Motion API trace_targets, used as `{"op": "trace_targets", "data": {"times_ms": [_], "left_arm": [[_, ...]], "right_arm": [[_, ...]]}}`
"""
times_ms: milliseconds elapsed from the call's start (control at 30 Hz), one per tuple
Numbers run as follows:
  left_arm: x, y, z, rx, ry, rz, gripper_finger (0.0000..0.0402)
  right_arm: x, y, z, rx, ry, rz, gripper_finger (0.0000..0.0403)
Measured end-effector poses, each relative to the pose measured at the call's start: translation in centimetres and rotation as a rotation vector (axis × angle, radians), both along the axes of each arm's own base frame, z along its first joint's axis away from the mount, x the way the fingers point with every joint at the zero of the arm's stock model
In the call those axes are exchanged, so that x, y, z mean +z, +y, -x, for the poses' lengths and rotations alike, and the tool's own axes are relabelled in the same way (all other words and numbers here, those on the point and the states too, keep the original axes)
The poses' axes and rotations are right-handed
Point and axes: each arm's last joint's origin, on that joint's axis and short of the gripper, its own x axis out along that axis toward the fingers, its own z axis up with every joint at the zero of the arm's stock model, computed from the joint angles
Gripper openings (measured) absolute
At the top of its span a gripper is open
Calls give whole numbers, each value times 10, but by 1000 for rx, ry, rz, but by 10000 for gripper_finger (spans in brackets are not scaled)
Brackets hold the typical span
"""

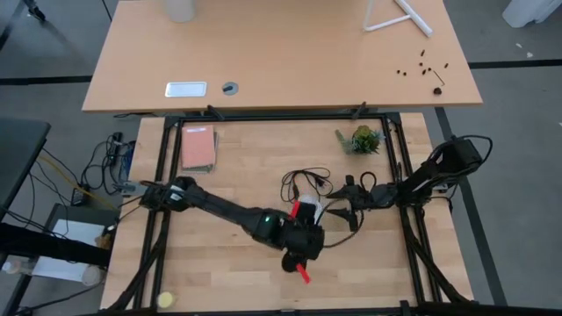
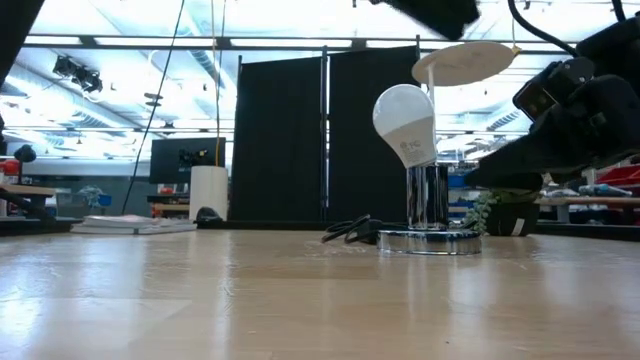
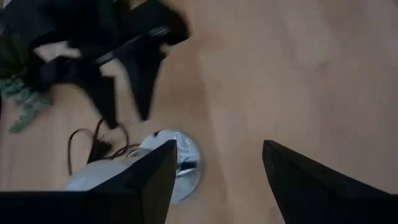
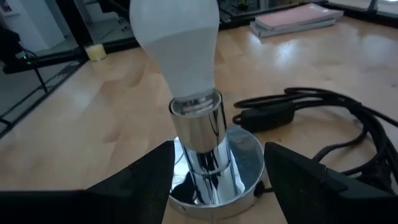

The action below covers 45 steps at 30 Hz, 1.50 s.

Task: Screw lightbulb
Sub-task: Insert the white lightbulb into the silver lamp

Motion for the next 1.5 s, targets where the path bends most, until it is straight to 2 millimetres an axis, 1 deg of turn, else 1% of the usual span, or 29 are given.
{"op": "trace_targets", "data": {"times_ms": [133,367,500,600,733,900,1033,1167,1333,1500], "left_arm": [[-6,-24,6,-19,-31,36,240],[-20,-63,27,13,-70,-41,240],[-40,-83,34,-2,-117,-19,240],[-58,-90,36,-20,-148,-2,240],[-77,-91,38,-20,-160,8,240],[-94,-89,42,-24,-144,-2,240],[-109,-87,46,-39,-117,-15,238],[-124,-85,49,-83,-113,3,227],[-145,-80,54,-124,-132,23,209],[-149,-66,65,-126,-207,93,202]], "right_arm": [[3,0,0,-2,-16,16,256],[1,-1,0,-21,-1,8,256],[3,1,-2,-14,-11,2,256],[9,4,-8,-5,-40,21,256],[14,5,-12,-10,-31,22,256],[9,3,-5,-29,89,-20,256],[14,2,-1,-42,97,-61,256],[20,1,1,-52,96,-97,256],[39,4,-5,-18,48,-135,256],[60,6,-8,37,-3,-155,256]]}}
